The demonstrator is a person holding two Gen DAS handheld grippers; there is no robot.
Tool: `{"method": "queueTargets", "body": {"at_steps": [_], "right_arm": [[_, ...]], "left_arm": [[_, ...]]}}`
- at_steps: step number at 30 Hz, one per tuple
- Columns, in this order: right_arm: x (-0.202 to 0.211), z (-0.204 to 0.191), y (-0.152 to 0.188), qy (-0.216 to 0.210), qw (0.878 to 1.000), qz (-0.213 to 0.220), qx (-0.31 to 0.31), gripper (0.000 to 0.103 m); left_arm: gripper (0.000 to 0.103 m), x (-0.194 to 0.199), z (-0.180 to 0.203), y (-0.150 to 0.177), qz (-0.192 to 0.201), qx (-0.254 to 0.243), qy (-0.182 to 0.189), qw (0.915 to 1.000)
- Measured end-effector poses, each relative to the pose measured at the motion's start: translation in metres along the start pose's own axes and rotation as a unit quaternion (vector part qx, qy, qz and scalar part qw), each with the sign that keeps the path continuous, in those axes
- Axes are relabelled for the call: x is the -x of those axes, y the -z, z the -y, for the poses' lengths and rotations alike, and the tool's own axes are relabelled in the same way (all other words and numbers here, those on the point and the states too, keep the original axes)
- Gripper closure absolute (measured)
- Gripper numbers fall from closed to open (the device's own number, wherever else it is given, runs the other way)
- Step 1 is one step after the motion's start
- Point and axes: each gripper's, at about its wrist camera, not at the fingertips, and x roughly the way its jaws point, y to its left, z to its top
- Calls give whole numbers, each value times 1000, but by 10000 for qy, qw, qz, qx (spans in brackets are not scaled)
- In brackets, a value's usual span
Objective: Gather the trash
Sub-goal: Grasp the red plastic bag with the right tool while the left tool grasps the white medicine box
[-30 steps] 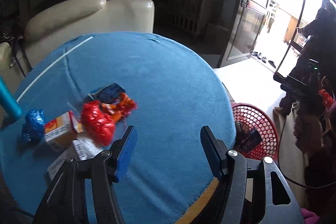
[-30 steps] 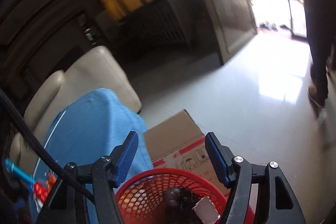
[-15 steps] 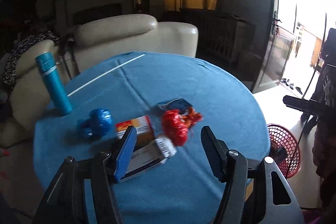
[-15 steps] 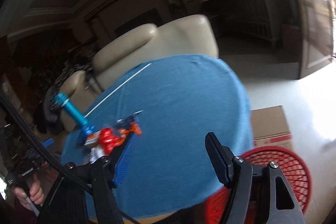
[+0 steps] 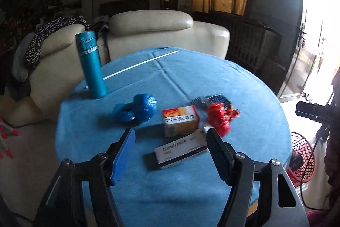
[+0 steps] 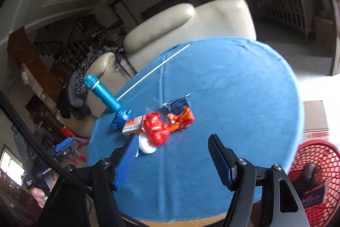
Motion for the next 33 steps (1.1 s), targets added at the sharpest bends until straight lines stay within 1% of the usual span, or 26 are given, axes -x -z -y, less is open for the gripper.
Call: {"method": "queueTargets", "body": {"at_steps": [3,7,9,11,12,15,17,19,21,22,23,24,25,27,29,33], "right_arm": [[-27,-14,-3,-123,9994,-310,84,32],[-70,-26,-7,-273,9967,-761,35,32],[-96,-26,-8,-279,9943,-1025,-127,32],[-119,-24,-9,-455,9896,-1296,-437,32],[-133,-22,-10,-551,9860,-1433,-653,32],[-161,-19,-14,-539,9794,-1644,-1044,32],[-179,-19,-17,-408,9764,-1774,-1163,32],[-192,-23,-20,-258,9775,-1778,-1104,32],[-208,-29,-22,84,9783,-1852,-921,32],[-214,-30,-23,215,9775,-1897,-902,32],[-222,-30,-21,250,9760,-1958,-914,33],[-227,-31,-19,274,9755,-1992,-889,42],[-228,-32,-17,315,9768,-1943,-845,42],[-226,-33,-15,270,9796,-1822,-803,48],[-219,-32,-13,257,9814,-1745,-753,51],[-200,-25,-9,125,9831,-1673,-733,52]], "left_arm": [[32,-8,-15,8,-155,140,-29,9998],[32,-26,-35,18,-459,417,122,9980],[32,-35,-43,23,-544,463,111,9974],[32,-44,-49,25,-617,455,127,9970],[32,-48,-51,26,-648,414,161,9969],[32,-63,-53,26,-760,88,282,9967],[32,-71,-51,25,-827,-229,552,9948],[32,-80,-49,23,-931,-462,865,9908],[32,-89,-46,18,-1016,-630,1202,9855],[32,-94,-44,16,-1046,-702,1382,9824],[31,-100,-41,14,-1110,-783,1570,9782],[31,-105,-39,12,-1184,-840,1678,9751],[31,-110,-36,11,-1278,-900,1756,9720],[31,-121,-28,9,-1454,-1025,1967,9642],[31,-130,-19,9,-1558,-1214,2168,9560],[31,-142,-6,9,-1585,-1634,2226,9480]]}}
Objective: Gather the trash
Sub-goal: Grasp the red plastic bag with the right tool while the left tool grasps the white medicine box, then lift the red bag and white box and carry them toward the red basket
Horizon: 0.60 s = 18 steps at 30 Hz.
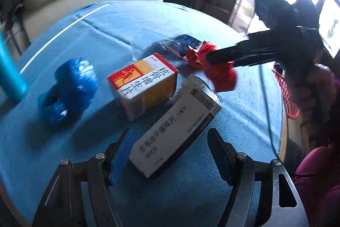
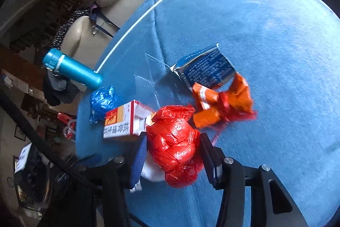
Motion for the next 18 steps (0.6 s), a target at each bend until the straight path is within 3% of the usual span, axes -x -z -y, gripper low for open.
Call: {"method": "queueTargets", "body": {"at_steps": [8,12,18], "right_arm": [[41,25,32,-157,9999,-9,-50,52],[54,39,43,-151,9998,14,-147,52],[54,56,53,-132,9995,-132,-261,51]], "left_arm": [[31,-30,-6,-5,-533,-354,251,9976],[31,-33,1,-2,-545,-352,220,9976],[47,-28,12,8,-503,-141,19,9986]]}}
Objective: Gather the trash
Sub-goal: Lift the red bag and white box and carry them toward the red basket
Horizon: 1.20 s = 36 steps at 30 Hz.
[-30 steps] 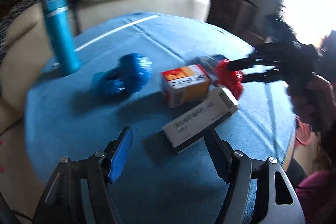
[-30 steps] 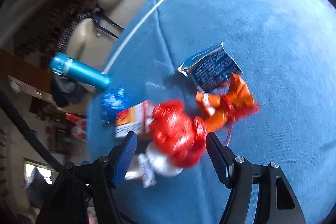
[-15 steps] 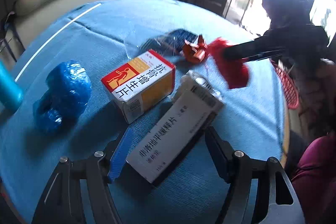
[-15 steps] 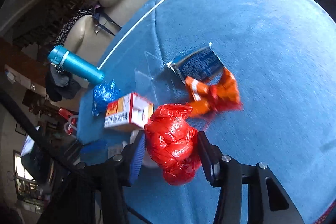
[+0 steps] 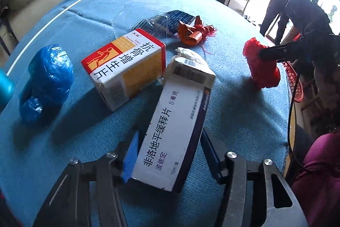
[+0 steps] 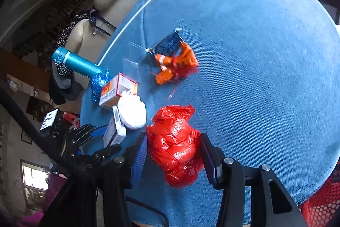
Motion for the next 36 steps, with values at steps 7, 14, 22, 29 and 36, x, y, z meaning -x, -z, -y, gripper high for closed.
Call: {"method": "queueTargets", "body": {"at_steps": [7,14,22,29,36], "right_arm": [[-3,-3,6,140,9996,-76,215,43],[-4,-9,20,214,9973,-81,703,52],[35,5,29,-69,9973,349,640,53],[98,36,45,-505,9926,1049,335,53],[161,79,60,-613,9820,1787,-18,53]], "left_arm": [[53,3,18,11,40,354,-195,9992],[54,9,38,24,204,691,-317,9969],[54,24,62,27,470,965,-406,9934],[54,47,100,-3,792,731,-510,9929],[54,69,157,-52,1177,328,-435,9916]]}}
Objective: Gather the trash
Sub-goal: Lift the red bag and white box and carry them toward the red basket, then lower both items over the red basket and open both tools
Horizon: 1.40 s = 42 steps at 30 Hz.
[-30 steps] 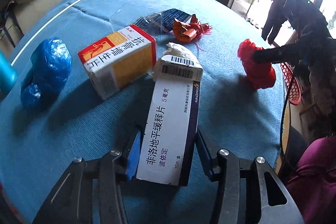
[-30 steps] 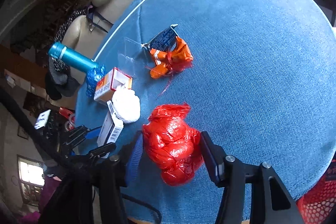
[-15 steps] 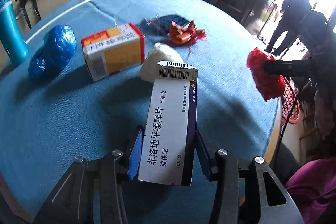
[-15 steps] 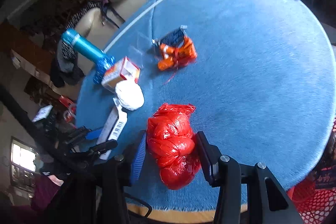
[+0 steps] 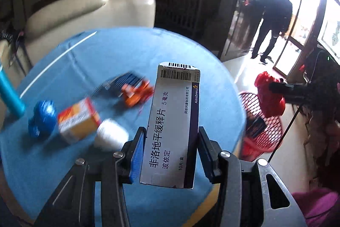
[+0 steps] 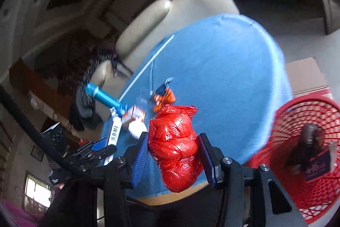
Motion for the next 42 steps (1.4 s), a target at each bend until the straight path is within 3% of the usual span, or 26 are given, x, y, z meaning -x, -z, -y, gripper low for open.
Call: {"method": "queueTargets", "body": {"at_steps": [8,17,24,42], "right_arm": [[87,39,-10,81,9941,1034,-319,53],[145,68,-9,244,9844,1639,-584,53],[172,95,2,402,9781,1823,-920,53],[166,106,6,346,9769,1745,-1186,53]], "left_arm": [[54,1,70,-50,373,-164,358,9985],[54,-22,148,-84,382,-634,843,9937],[54,-36,184,-83,279,-865,1109,9897],[54,-45,196,-61,190,-644,956,9932]]}}
